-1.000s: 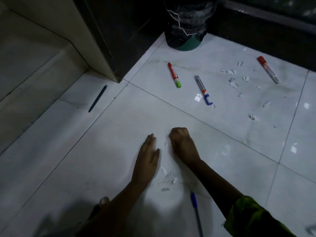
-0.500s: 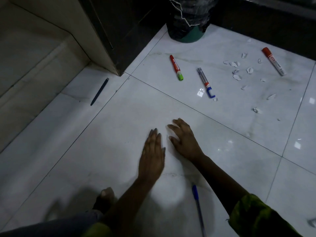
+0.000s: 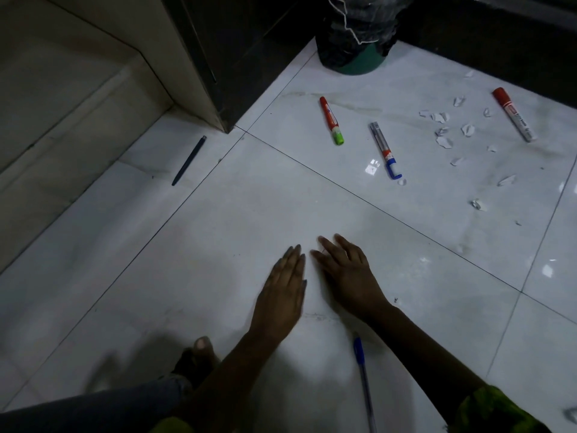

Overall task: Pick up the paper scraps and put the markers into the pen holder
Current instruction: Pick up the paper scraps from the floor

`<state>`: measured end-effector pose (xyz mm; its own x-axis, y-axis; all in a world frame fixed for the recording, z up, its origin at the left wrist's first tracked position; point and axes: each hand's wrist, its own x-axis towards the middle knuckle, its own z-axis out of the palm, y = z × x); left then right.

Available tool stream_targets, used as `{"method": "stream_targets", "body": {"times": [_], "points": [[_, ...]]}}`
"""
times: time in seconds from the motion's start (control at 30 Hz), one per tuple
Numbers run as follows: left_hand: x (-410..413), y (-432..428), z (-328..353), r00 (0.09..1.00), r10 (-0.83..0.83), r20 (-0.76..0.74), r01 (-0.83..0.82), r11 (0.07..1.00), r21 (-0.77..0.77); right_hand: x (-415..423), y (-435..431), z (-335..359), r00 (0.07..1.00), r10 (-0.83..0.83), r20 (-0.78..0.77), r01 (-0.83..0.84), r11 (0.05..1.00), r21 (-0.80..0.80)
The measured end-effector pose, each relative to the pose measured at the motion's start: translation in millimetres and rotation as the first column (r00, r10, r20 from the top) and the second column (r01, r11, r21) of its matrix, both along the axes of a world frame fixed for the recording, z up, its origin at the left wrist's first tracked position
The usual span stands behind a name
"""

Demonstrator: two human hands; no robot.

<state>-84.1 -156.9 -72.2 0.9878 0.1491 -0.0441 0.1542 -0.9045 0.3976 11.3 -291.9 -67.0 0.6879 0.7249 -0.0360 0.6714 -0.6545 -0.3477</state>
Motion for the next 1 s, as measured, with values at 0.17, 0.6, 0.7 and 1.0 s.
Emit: {"method": "stream_targets", "body": {"times": [0.17,0.6,0.7,1.0], "points": [[-24.0,2.2,-1.4,1.0,0.012,0.016,-0.013,0.999,0.043,-4.0,-6.4,-1.8,1.0,0.005,-0.015,-0.005,1.0,-0.006],[-36.2,5.8,-2.9,0.993,0.059,0.106,-0.061,0.998,0.018,-10.0,-16.2,12.0,0.997,0.019,-0.074,-0.017,1.0,0.027],[-24.2,11.1,-4.4,0.991,0.069,0.116,-0.068,0.998,-0.014,-8.5,-21.2,2.6,0.998,0.062,0.005,-0.062,0.997,0.044],[4.4,18.4,1.6,0.972,0.232,0.043,-0.206,0.924,-0.321,9.1,-6.0,7.7,0.993,-0.058,-0.101,0.07,0.989,0.127]]}}
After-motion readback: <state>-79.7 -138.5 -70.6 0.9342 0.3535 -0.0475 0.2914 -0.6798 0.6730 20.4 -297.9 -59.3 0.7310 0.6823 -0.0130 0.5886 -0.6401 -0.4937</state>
